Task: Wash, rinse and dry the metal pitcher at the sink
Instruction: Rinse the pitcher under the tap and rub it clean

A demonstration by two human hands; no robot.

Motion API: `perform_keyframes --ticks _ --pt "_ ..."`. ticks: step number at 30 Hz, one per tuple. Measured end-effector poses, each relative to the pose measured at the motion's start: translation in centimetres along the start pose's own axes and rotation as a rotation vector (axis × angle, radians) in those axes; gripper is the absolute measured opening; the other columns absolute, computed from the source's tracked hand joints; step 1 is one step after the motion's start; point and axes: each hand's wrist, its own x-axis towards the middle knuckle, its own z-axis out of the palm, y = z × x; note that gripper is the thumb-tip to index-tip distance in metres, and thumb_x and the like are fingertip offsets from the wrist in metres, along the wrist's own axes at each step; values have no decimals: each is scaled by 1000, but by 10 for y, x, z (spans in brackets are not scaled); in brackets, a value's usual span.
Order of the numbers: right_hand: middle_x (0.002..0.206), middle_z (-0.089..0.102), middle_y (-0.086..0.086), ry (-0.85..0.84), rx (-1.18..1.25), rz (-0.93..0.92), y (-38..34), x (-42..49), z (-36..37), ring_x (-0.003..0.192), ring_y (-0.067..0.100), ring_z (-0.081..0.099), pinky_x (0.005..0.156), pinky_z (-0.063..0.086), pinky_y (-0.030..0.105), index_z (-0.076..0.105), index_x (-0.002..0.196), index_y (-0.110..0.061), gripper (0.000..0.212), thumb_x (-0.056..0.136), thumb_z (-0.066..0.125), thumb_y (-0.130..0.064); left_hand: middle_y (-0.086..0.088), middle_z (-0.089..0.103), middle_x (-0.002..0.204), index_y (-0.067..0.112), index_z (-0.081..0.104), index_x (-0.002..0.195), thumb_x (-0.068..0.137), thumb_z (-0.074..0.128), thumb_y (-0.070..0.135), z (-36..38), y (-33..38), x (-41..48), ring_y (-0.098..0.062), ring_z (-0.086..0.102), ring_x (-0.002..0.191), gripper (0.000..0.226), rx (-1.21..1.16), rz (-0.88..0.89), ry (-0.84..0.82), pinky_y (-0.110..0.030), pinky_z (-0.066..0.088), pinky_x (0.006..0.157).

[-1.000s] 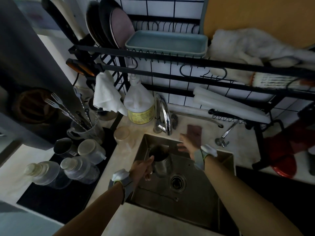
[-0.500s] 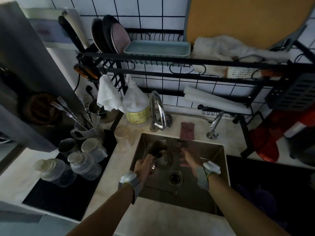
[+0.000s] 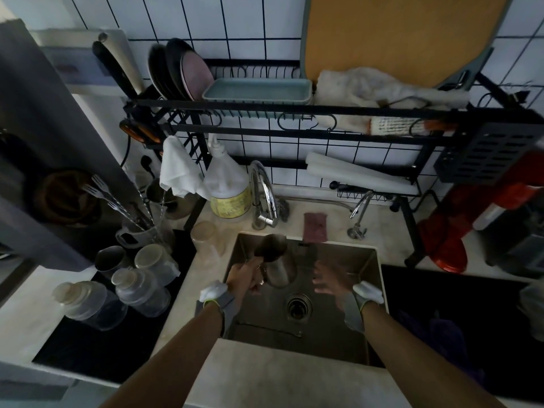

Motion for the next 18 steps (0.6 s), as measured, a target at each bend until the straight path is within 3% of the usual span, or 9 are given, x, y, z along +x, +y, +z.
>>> perform_keyframes --ticks 3,6,10,14,16,18 --pt "106 56 11 2 -1 3 2 -1 1 73 14 56 66 50 29 51 130 -1 42 98 46 -28 0 33 32 17 45 33 91 52 26 -6 2 -4 -20 36 31 59 -95 -44 -91 -27 35 45" --pt "105 58 11 9 6 11 2 -1 1 73 15 58 66 51 30 52 129 -2 42 97 47 -29 -2 34 34 16 44 39 93 52 23 -5 -7 -4 -23 41 38 55 -89 48 -65 -30 41 48" --pt "105 58 10 19 14 -3 -4 -3 -1 74 15 58 67 51 30 52 129 -2 42 97 47 -28 -9 48 45 9 51 48 92 56 35 -8 -24 -1 -24 52 50 52 71 279 6 -31 47 59" --pt "103 59 10 36 7 -13 -5 -6 0 78 18 59 69 53 32 53 127 -1 41 97 48 -28 -4 54 52 13 60 60 83 50 66 -11 -27 4 -15 53 51 58 431 391 92 -27 39 52" --pt "102 59 10 41 7 -16 -6 -6 -2 81 20 60 71 53 35 54 126 -1 41 96 49 -28 -2 54 50 14 64 62 82 49 66 -7 -19 6 -17 53 50 58 554 393 140 -27 37 51" --pt "102 59 11 36 -4 -13 -8 -7 -3 75 18 59 68 52 32 53 127 0 42 97 48 -28 -1 56 51 12 67 62 84 53 60 -2 -9 8 -20 56 51 54 502 288 159 -26 41 53"
